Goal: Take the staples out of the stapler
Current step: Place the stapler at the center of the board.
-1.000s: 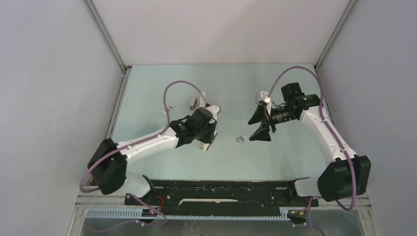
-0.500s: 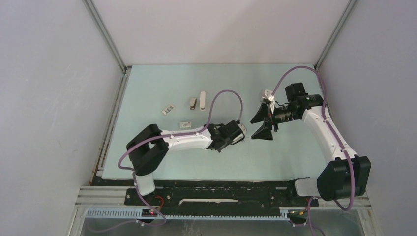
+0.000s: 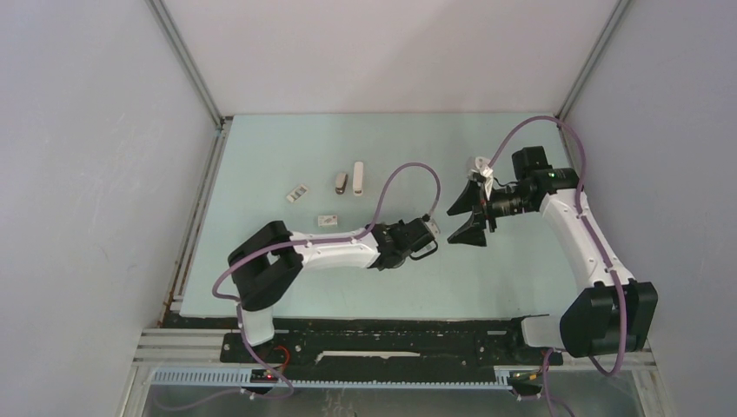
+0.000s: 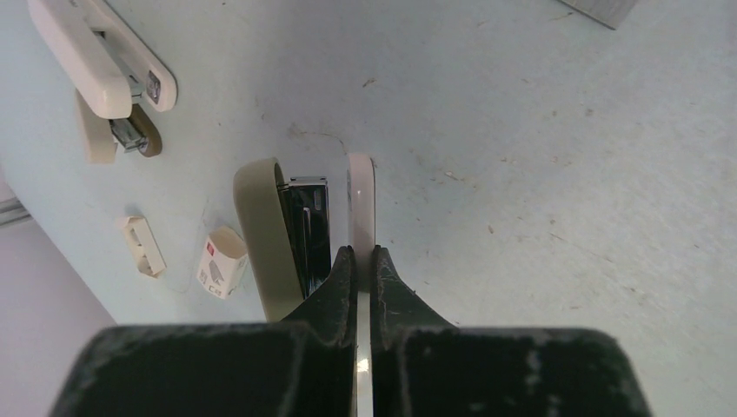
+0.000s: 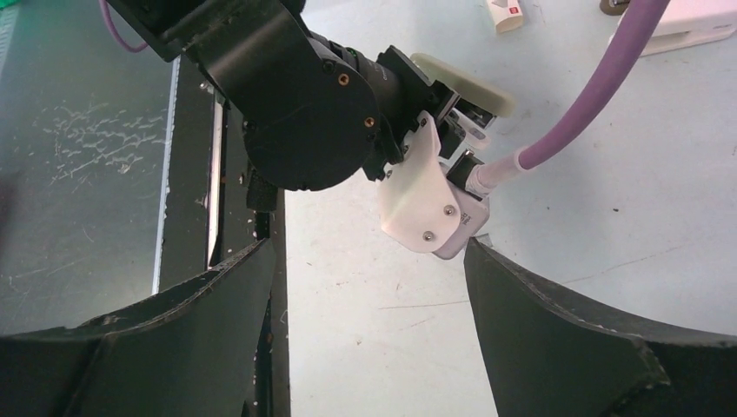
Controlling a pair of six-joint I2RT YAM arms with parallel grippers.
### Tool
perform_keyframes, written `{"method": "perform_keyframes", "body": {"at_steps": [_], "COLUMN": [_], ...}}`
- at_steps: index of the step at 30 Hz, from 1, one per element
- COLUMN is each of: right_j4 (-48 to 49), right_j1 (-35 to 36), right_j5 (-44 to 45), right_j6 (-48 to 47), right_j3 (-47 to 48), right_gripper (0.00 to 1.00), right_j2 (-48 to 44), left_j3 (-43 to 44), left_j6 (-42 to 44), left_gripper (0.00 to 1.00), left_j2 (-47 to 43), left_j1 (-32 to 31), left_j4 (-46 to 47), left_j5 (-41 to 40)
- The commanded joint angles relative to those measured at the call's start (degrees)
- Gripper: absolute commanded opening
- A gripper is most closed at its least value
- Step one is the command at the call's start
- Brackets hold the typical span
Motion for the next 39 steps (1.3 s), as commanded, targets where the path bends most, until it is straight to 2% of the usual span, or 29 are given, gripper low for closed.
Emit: {"method": "perform_keyframes", "body": {"at_steps": [1, 17, 22, 31, 39], "right_j4": [-1.5, -1.9, -1.9, -1.9, -2.2], "right_j1": [-0.8, -1.2, -1.2, -1.3, -1.3], "right_j5": [-2.5, -2.7, -2.8, -2.8, -2.7], "right_j6": [-1.9, -2.3, -2.3, -2.3, -2.7], "right_j3": [-0.1, -0.2, -0.1, -0.1, -0.1], "right_gripper": [0.9, 0.9, 0.9, 0.9, 0.9], "right_j2": [-2.3, -2.2, -2.2, -2.2, -1.8], "left_j3": [1.5, -2.7, -3.1, -3.4, -5.5], "left_j6": [0.6, -3.1, -4.2, -7.4, -11.9], "left_gripper": [0.0, 0.02, 0.15, 0.38, 0.5], "left_j2": [1.8, 6.0, 7.2, 4.4, -3.1], "left_j1": [-0.3, -3.8, -5.0, -6.7, -7.5], "left_j4": [2.6, 10.5, 10.9, 9.7, 9.2], "left_j5": [-5.8, -13.0, -15.1, -13.0, -11.7]}}
